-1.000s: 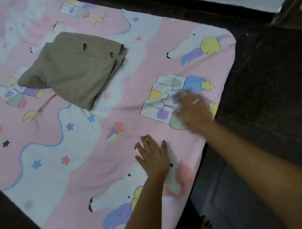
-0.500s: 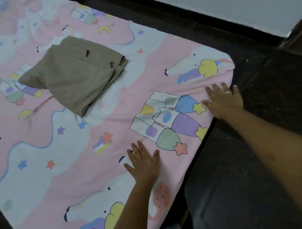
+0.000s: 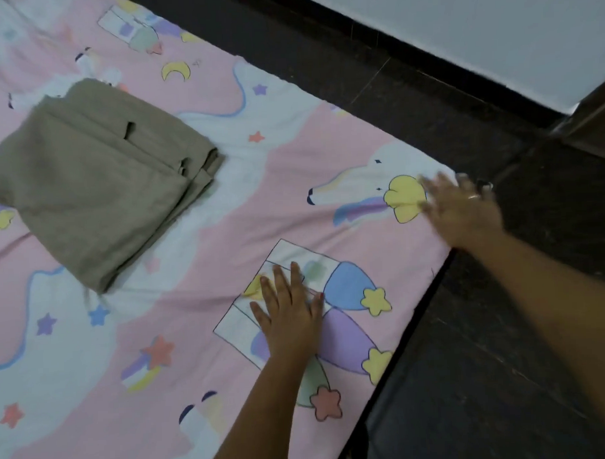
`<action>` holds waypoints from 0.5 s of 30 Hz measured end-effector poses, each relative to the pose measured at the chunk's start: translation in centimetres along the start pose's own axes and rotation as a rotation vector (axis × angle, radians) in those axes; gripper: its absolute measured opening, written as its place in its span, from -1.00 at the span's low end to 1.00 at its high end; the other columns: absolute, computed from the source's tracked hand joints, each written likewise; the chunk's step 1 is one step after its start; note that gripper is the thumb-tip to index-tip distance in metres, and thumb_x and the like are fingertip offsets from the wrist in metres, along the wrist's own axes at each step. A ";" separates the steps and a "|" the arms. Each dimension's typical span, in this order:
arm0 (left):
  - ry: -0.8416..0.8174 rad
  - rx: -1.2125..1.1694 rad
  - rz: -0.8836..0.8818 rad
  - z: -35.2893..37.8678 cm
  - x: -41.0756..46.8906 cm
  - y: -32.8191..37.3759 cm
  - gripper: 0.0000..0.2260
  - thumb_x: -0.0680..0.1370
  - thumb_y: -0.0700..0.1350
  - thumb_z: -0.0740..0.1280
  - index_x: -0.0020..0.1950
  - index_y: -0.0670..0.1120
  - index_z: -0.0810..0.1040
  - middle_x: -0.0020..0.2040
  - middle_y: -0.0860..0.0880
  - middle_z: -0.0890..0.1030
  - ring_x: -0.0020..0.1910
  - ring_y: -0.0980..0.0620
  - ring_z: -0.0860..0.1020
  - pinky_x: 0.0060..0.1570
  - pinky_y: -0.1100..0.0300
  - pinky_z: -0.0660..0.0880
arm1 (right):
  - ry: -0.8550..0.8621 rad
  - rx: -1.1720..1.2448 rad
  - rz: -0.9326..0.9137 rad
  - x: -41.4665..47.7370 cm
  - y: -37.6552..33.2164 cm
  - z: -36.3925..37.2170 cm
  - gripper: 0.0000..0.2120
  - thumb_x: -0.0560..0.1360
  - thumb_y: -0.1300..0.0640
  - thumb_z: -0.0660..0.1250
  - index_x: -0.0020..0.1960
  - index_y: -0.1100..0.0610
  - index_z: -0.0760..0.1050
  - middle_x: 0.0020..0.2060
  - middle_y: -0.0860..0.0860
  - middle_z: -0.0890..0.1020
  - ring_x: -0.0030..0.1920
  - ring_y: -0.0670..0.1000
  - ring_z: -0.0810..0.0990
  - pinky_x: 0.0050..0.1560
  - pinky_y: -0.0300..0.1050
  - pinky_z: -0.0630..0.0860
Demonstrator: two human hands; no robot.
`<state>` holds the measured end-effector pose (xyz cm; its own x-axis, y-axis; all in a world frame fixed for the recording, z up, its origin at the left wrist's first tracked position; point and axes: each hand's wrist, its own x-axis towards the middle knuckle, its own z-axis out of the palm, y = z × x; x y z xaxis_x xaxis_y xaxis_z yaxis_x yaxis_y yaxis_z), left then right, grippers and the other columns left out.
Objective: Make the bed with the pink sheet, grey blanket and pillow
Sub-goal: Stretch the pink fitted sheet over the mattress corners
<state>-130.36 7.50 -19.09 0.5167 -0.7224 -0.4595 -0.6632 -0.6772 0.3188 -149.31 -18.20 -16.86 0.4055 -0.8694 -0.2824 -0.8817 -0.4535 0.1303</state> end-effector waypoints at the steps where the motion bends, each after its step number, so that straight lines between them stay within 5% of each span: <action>1: 0.016 -0.001 0.007 0.0 0.5 0.7 -0.15 0.29 0.46 -0.51 0.52 0.11 -0.29 0.53 0.00 -0.31 0.50 -0.11 -0.32 0.42 -0.18 -0.24 | -0.059 -0.009 0.099 1.0 1.4 -0.9 -0.45 0.59 -0.24 -0.18 0.55 -0.14 -0.08 0.54 -0.02 0.06 0.52 0.14 0.03 0.44 0.27 0.00; 3: 0.033 0.006 0.019 0.1 1.5 2.1 -0.12 0.24 0.45 -0.54 0.52 0.13 -0.27 0.54 0.00 -0.30 0.50 -0.14 -0.31 0.42 -0.19 -0.23 | -0.021 -0.038 0.087 1.9 1.0 -1.6 -0.42 0.58 -0.22 -0.14 0.55 -0.06 -0.03 0.54 0.03 0.09 0.52 0.15 0.03 0.43 0.27 0.01; 6: 0.004 0.015 0.028 0.0 3.4 4.9 -0.25 0.33 0.31 -0.44 0.52 0.16 -0.26 0.54 0.00 -0.31 0.49 -0.15 -0.35 0.40 -0.21 -0.28 | 0.022 0.079 -0.271 0.6 -5.5 -1.0 -0.29 0.46 -0.31 -0.20 0.52 -0.04 0.16 0.49 0.07 0.24 0.48 0.17 0.19 0.38 0.25 0.11; 9: -0.024 0.030 0.065 -0.2 5.0 6.9 -0.21 0.31 0.40 -0.51 0.52 0.15 -0.28 0.53 0.02 -0.32 0.48 -0.12 -0.38 0.38 -0.17 -0.34 | 0.053 0.065 -0.474 -0.9 -8.6 1.2 -0.40 0.50 -0.30 -0.08 0.48 -0.13 0.23 0.48 0.01 0.29 0.47 0.14 0.25 0.38 0.30 0.11; 12: -0.041 0.050 0.076 -0.4 6.1 8.0 -0.22 0.30 0.31 -0.49 0.51 0.12 -0.32 0.53 0.03 -0.33 0.48 -0.11 -0.38 0.38 -0.15 -0.35 | 0.102 0.094 -0.424 3.3 -6.0 0.8 -0.43 0.51 -0.27 -0.04 0.47 -0.15 0.23 0.47 -0.02 0.31 0.46 0.16 0.27 0.37 0.30 0.15; 15: -0.031 0.010 0.067 -0.7 6.2 9.1 -0.25 0.32 0.32 -0.46 0.51 0.13 -0.32 0.54 0.00 -0.31 0.49 -0.11 -0.36 0.38 -0.14 -0.35 | 0.083 0.114 -0.158 7.7 -2.8 -0.2 -0.42 0.53 -0.31 -0.12 0.51 -0.19 0.07 0.49 -0.02 0.24 0.46 0.19 0.23 0.36 0.31 0.15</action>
<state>-132.80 -3.22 -18.52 0.4543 -0.7612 -0.4628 -0.7012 -0.6260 0.3413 -143.64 -23.68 -19.26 0.5548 -0.8047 -0.2115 -0.8254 -0.5642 -0.0187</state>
